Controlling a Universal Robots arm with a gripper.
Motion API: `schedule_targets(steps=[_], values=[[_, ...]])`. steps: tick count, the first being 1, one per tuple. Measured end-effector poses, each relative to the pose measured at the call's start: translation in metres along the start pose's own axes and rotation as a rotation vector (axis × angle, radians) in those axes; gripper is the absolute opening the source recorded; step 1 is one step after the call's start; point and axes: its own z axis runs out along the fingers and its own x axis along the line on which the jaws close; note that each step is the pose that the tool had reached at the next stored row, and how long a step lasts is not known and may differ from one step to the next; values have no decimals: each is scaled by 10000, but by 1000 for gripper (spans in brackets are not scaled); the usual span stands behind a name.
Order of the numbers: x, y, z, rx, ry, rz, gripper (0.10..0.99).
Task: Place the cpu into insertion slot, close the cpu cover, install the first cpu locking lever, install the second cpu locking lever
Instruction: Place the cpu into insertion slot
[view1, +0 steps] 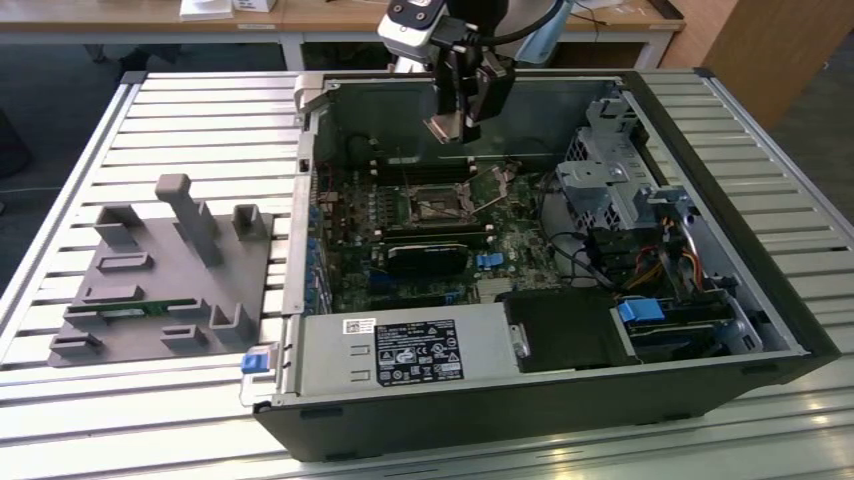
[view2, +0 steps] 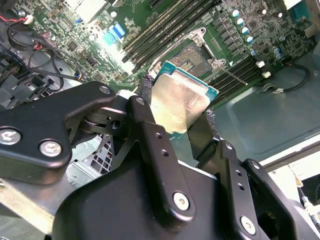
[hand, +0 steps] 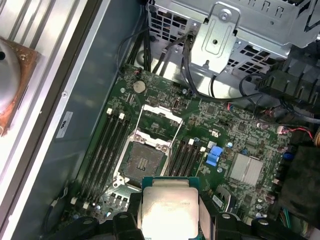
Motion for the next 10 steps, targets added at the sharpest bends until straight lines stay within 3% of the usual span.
schedule_targets(steps=[10], values=[[0, 0, 4, 3, -8, 151, 537]])
